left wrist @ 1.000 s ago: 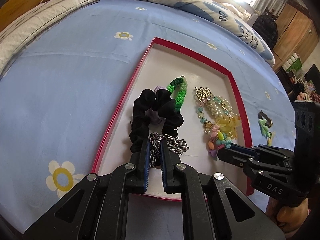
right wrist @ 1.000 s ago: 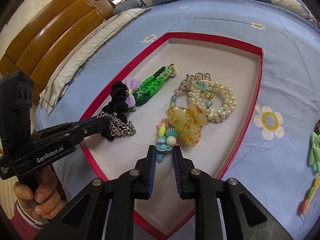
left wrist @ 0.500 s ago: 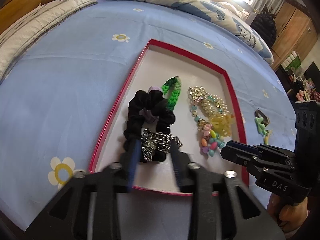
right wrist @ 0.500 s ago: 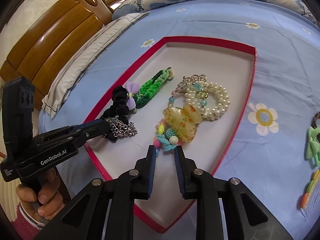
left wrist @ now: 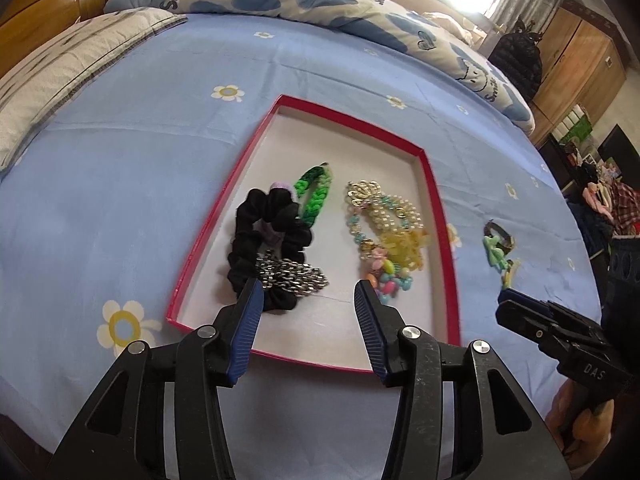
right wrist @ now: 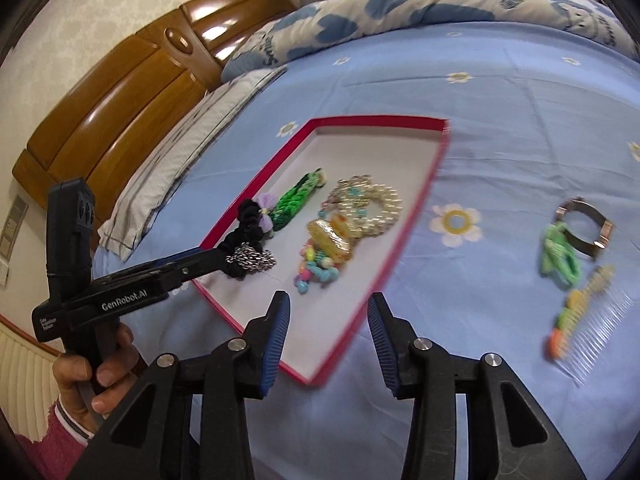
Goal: Organize jewelry
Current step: 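Grasp the green bow hair tie with the left tool while the right tool grasps the clear comb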
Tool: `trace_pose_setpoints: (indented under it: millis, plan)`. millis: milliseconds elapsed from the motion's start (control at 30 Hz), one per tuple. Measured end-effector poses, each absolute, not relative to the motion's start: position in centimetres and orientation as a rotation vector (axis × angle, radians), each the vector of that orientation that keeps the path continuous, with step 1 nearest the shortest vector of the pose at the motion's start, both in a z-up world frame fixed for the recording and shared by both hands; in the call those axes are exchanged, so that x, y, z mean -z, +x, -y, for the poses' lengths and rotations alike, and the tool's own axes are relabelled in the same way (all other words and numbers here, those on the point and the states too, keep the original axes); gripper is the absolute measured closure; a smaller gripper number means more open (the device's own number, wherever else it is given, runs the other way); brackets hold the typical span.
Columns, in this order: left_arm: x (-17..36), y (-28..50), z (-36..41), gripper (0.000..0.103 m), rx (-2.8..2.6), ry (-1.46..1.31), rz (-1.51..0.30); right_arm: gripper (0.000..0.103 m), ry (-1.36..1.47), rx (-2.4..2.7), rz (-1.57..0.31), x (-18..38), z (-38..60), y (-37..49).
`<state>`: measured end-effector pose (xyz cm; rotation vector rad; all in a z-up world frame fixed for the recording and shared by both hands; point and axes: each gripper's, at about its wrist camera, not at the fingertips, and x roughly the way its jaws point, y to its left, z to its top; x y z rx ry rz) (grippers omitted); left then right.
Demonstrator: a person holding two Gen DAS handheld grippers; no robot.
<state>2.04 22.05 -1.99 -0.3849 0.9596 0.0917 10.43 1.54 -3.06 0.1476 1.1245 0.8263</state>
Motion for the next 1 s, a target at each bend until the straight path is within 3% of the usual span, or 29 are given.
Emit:
trace_pose_setpoints:
  millis: [1000]
  plan:
    - [0.1,4.9,-9.9,0.054,0.127,-0.257,-0.983,0.057,0.319,-0.5,-1.089,4.5,14.9,11.2]
